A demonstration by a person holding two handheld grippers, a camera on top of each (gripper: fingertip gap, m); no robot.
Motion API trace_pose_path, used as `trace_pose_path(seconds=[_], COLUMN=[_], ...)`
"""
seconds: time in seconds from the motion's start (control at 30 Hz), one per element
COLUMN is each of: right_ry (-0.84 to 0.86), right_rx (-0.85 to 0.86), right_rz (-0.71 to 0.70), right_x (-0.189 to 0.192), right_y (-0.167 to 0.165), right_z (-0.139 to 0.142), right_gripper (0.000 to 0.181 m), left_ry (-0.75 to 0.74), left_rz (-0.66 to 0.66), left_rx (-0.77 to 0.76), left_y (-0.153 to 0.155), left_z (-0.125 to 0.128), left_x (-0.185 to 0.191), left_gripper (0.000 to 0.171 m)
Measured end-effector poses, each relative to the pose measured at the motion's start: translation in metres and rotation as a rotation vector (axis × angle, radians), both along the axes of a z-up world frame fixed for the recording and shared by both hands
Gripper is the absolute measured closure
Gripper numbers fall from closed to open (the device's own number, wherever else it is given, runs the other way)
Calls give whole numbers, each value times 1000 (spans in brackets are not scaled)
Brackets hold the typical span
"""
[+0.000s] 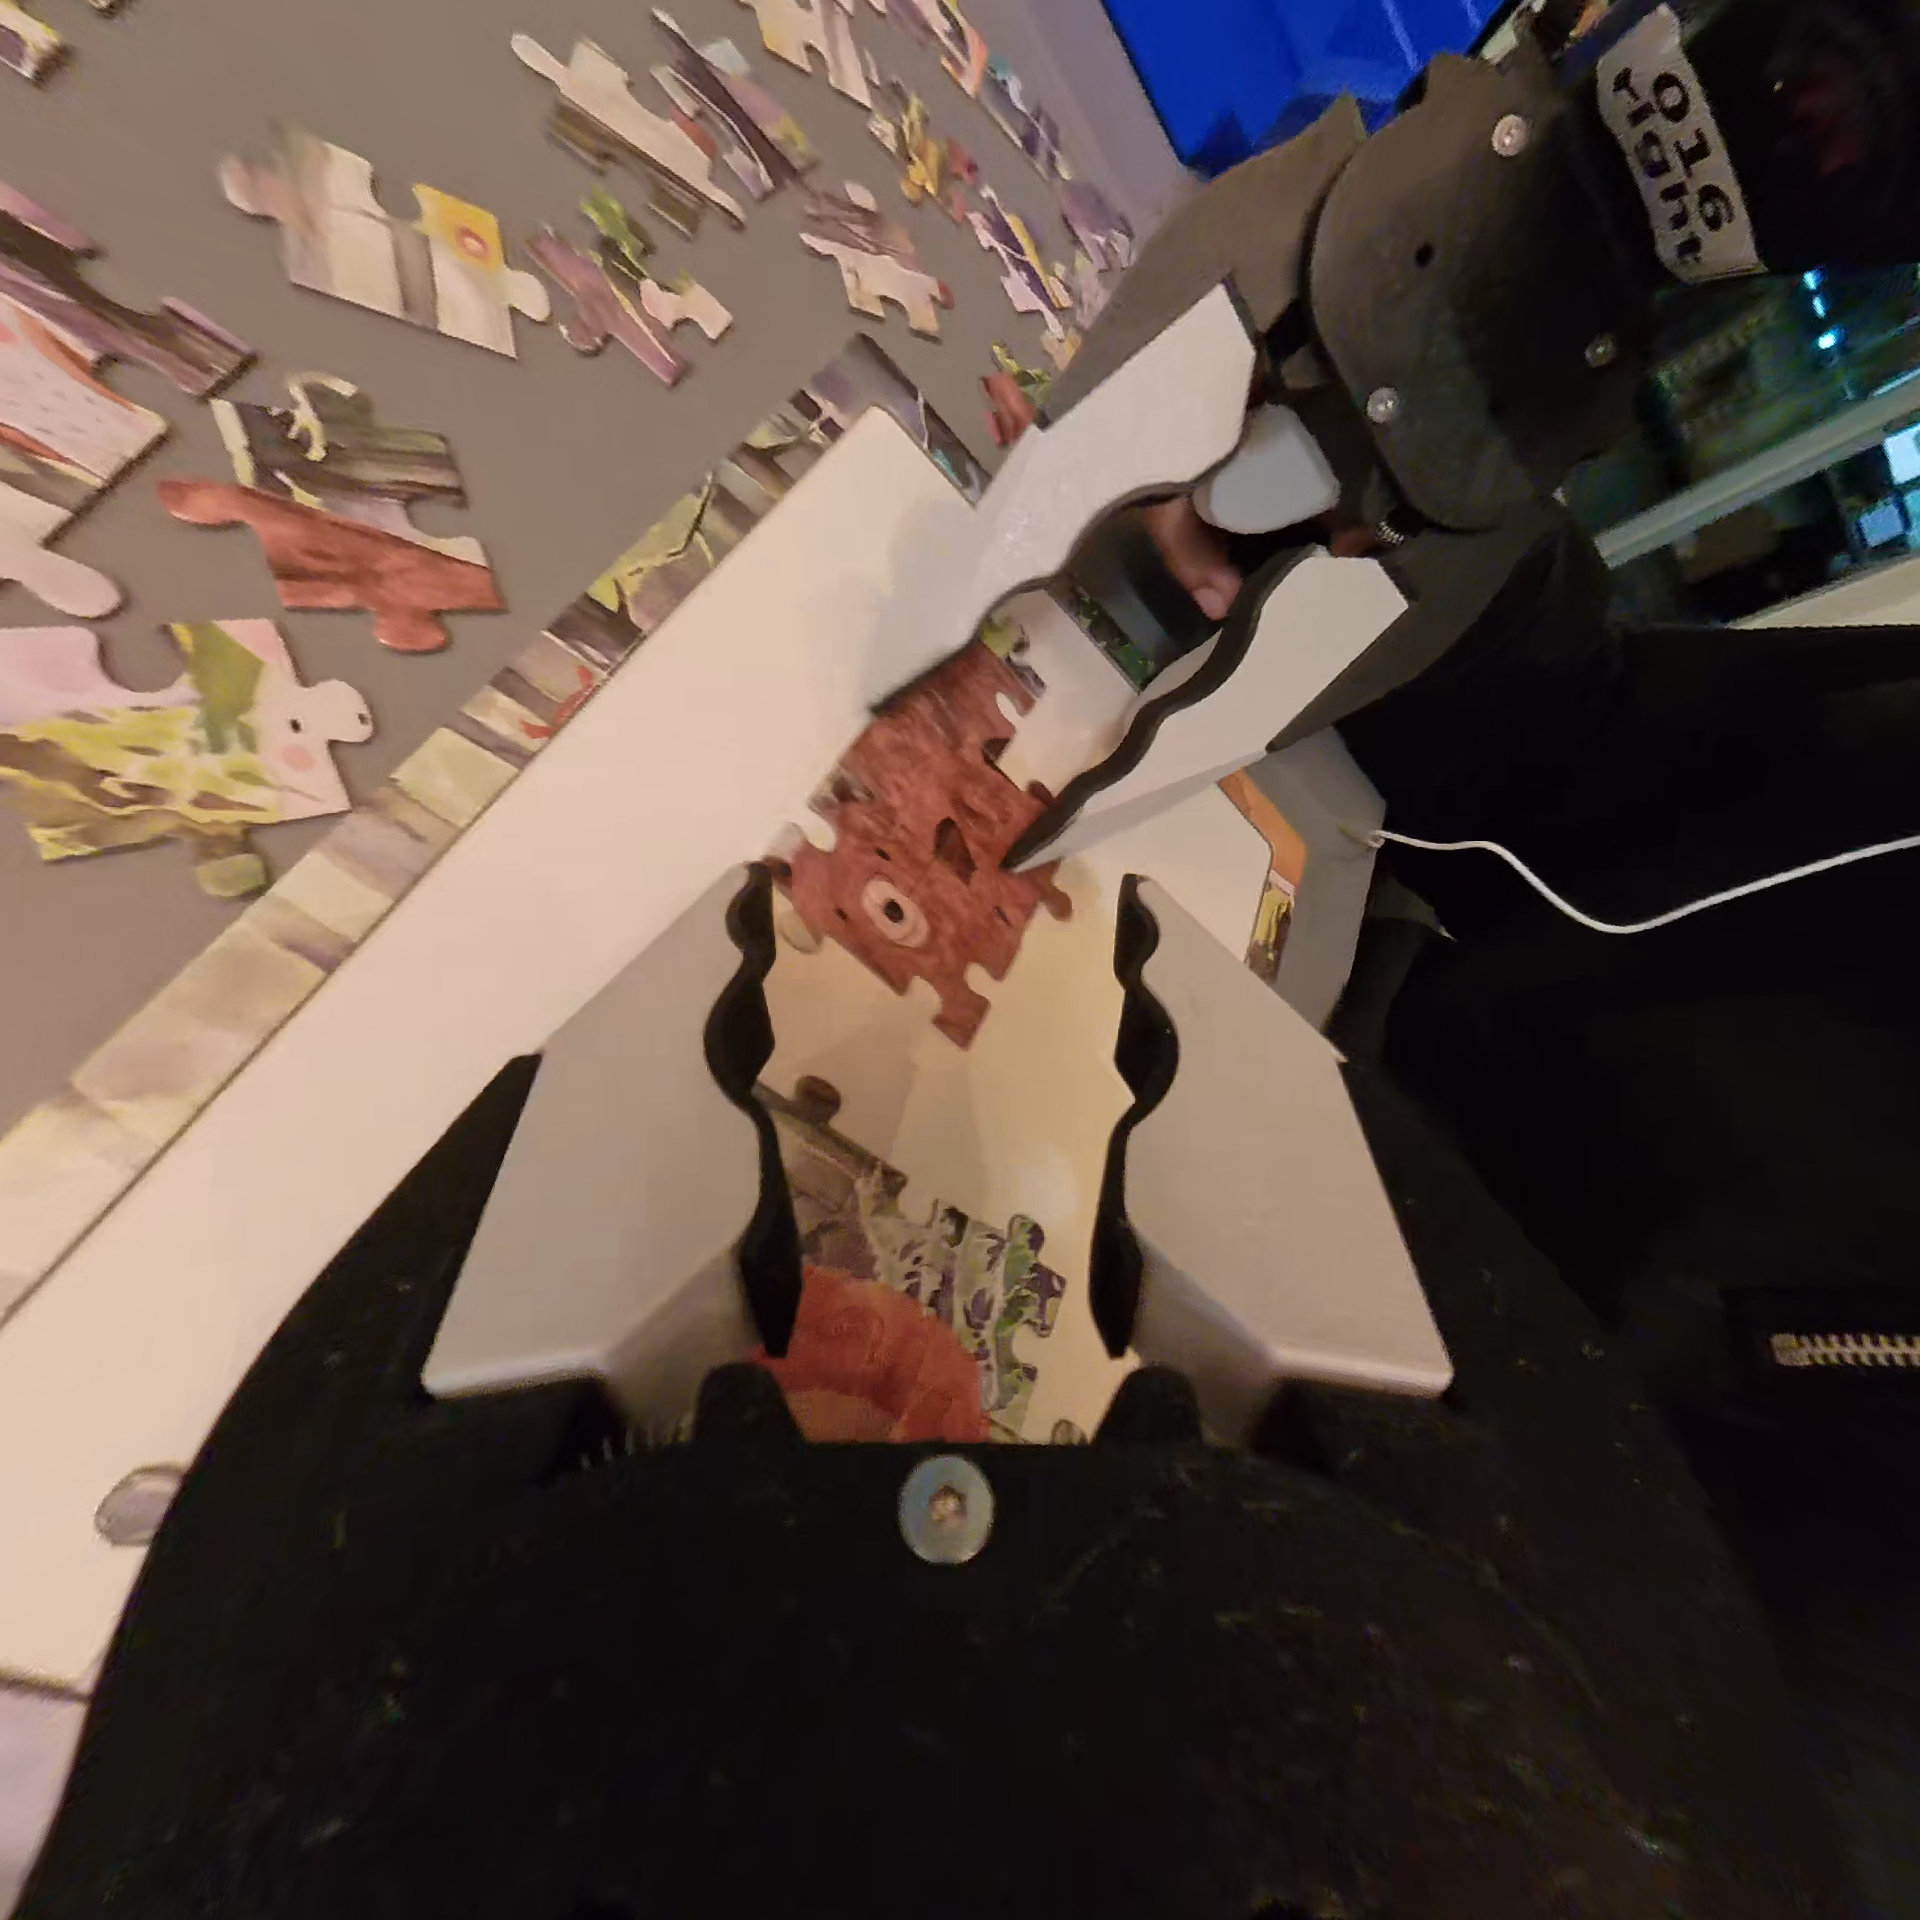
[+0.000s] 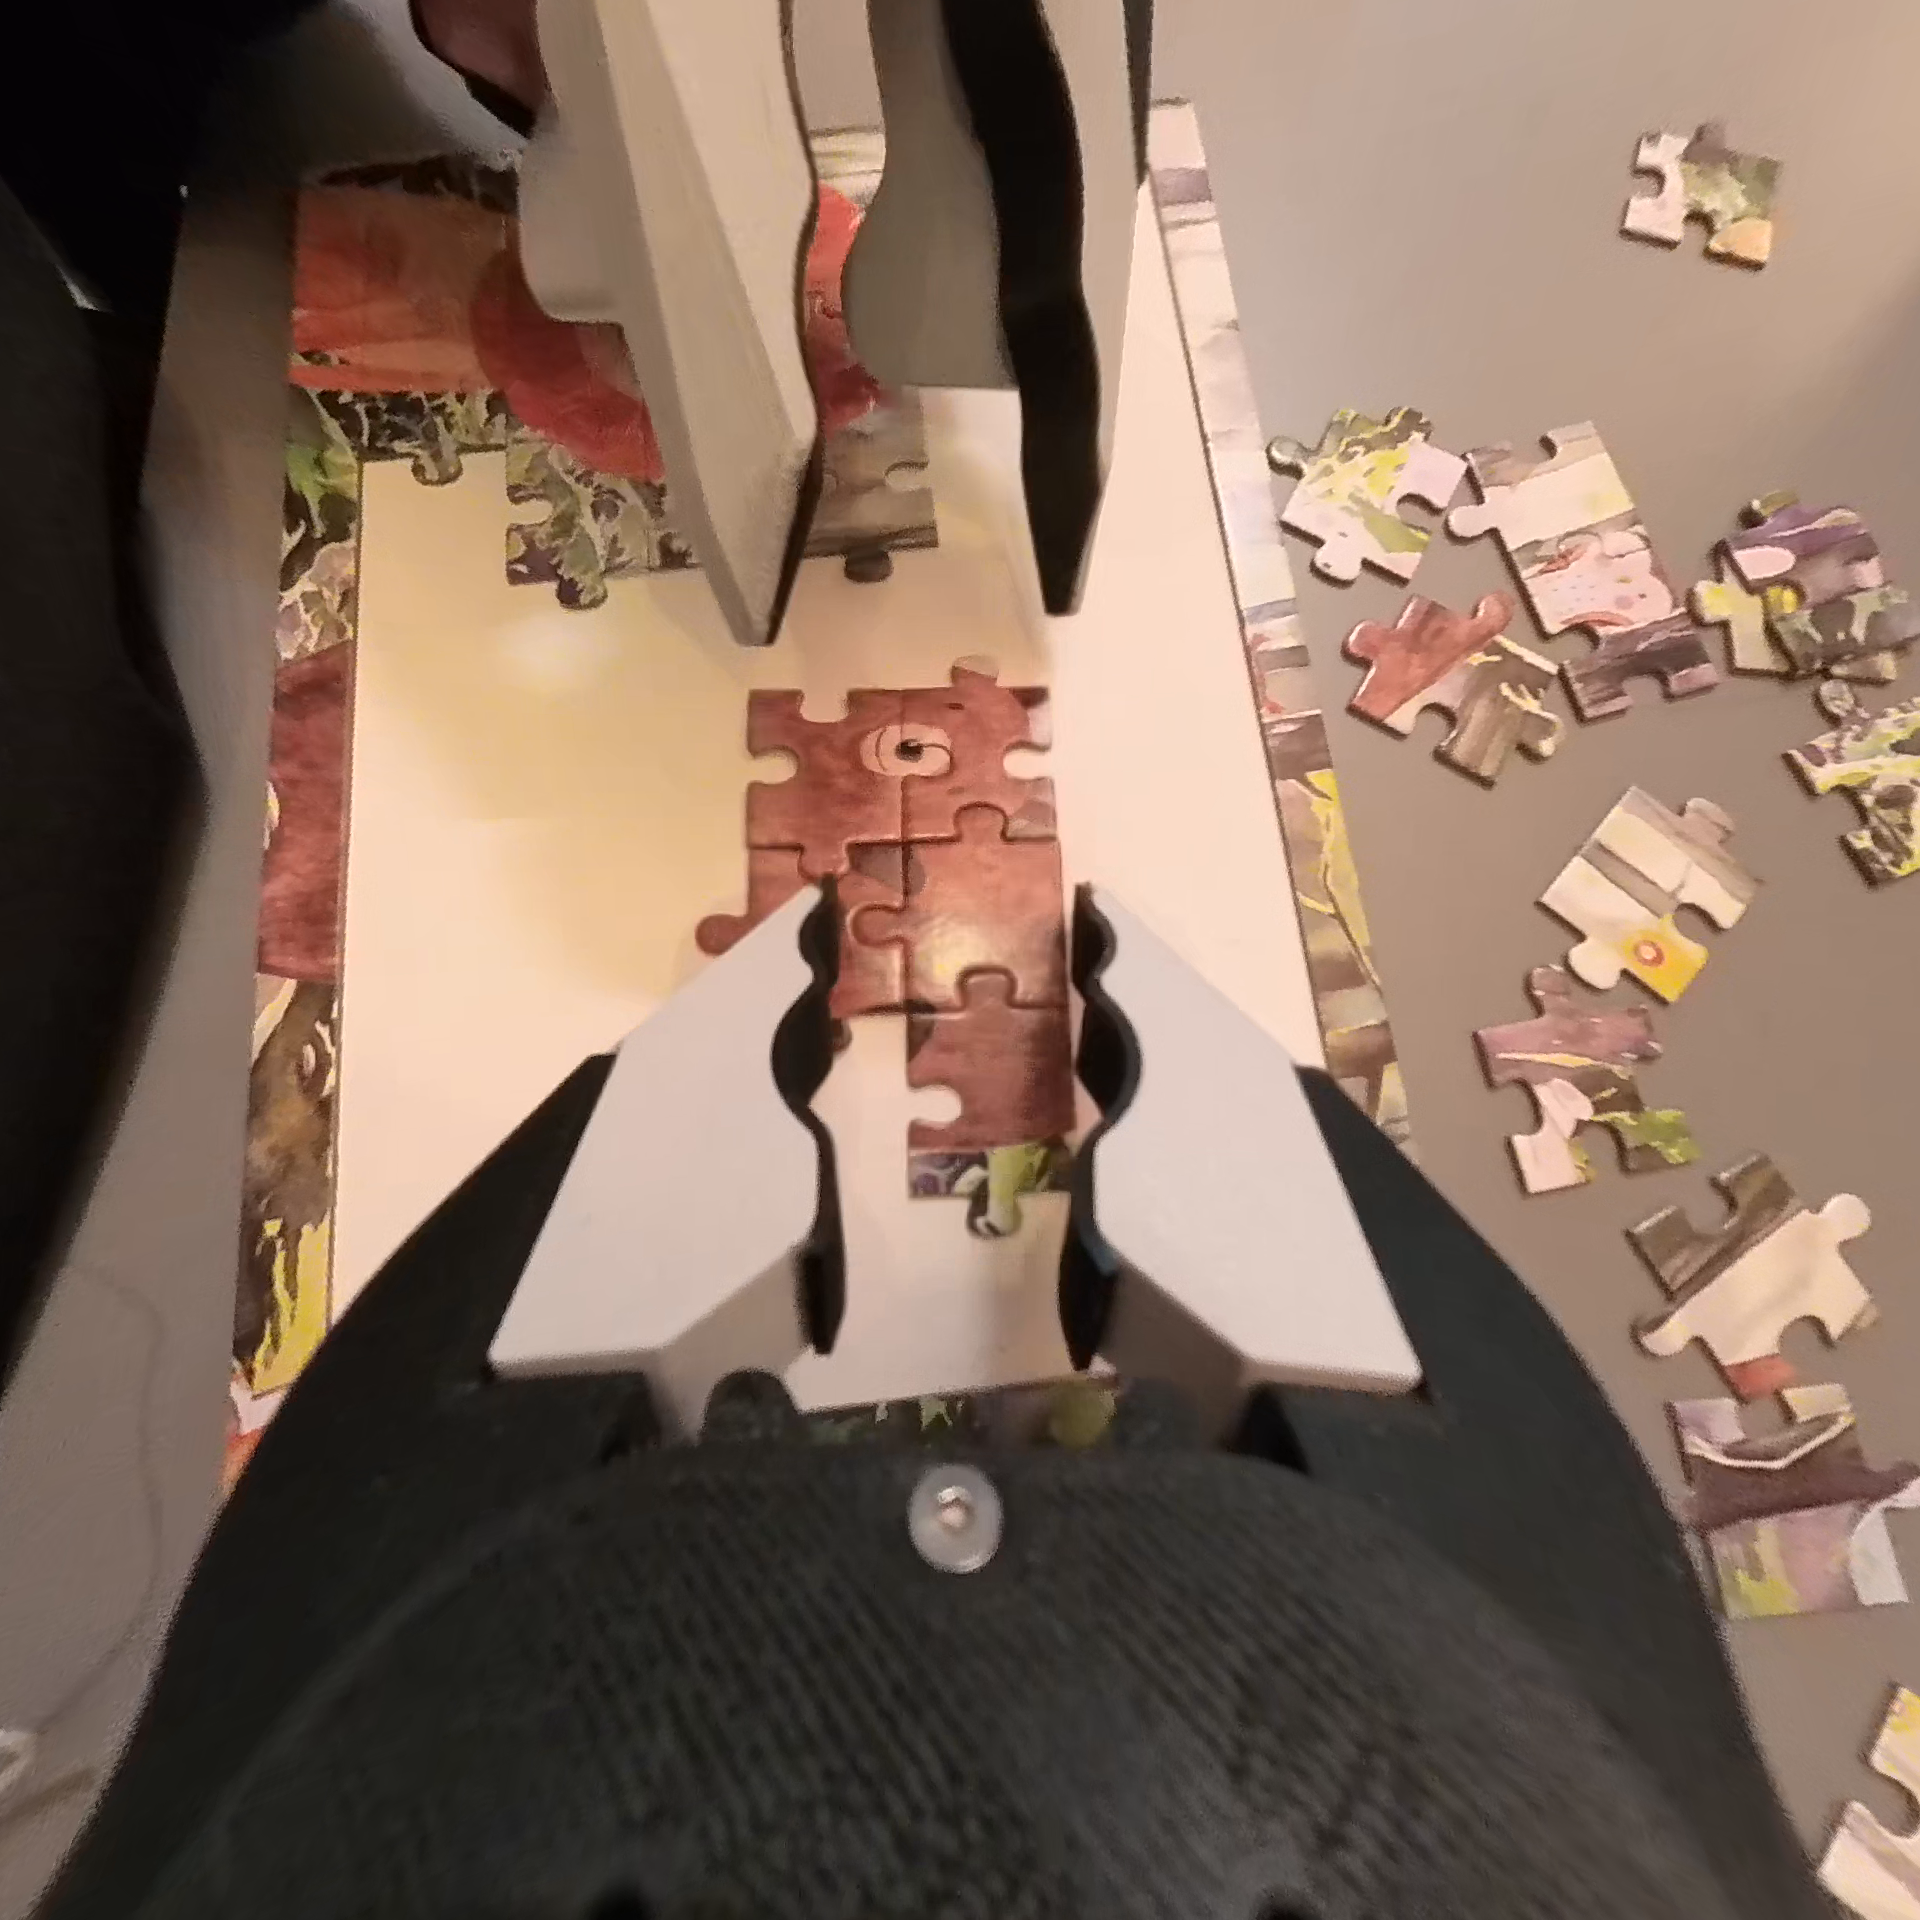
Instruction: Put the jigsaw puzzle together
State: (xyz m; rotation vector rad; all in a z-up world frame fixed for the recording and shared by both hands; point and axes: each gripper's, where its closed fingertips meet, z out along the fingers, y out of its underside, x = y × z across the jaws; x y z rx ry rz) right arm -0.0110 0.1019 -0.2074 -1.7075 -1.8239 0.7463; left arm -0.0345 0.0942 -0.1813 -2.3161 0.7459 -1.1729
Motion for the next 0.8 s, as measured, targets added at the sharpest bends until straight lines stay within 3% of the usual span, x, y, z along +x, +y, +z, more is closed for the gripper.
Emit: trace_pose_path(seconds=[0.07, 0.23, 0.37, 0.5, 0.6, 0.8], right_ry=[11, 15, -9, -20, -16, -18], right_rx=[-5, -30, -19, -1, -3, 3], right_rz=[3, 10, 34, 24, 14, 17], right_x=[0, -2, -6, -9, -8, -8], right_y=[-1, -4, -11, -13, -10, -10], right_z=[3, 2, -5, -6, -6, -5], right_gripper=[135, 108, 103, 108, 121, 121], left_ry=[4, 32, 18, 14, 10, -5], left_rz=[1, -3, 7, 19, 25, 34], left_rx=[10, 31, 39, 52, 61, 72], left_y=[1, 3, 5, 8, 10, 12], left_z=[0, -4, -1, 1, 2, 6], left_x=[-1, -5, -7, -10, -11, -12], left_gripper=[106, 105, 105, 105, 106, 106])
